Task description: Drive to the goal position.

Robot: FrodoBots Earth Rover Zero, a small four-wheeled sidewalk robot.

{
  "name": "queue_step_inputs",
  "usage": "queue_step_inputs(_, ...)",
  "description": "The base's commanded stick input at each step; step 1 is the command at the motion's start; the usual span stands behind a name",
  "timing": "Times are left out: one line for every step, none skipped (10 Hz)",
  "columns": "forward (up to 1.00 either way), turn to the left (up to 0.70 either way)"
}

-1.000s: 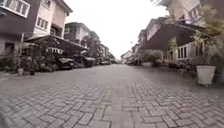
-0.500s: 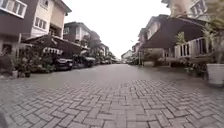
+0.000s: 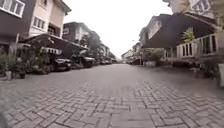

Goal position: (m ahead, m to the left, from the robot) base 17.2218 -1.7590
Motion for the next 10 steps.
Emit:
queue_step_inputs(0.70,0.00)
queue_step_inputs(0.70,0.00)
queue_step_inputs(0.70,0.00)
queue_step_inputs(0.70,0.00)
queue_step_inputs(0.70,0.00)
queue_step_inputs(0.70,0.00)
queue_step_inputs(0.70,0.00)
queue_step_inputs(0.70,0.00)
queue_step_inputs(0.70,0.00)
queue_step_inputs(0.70,0.00)
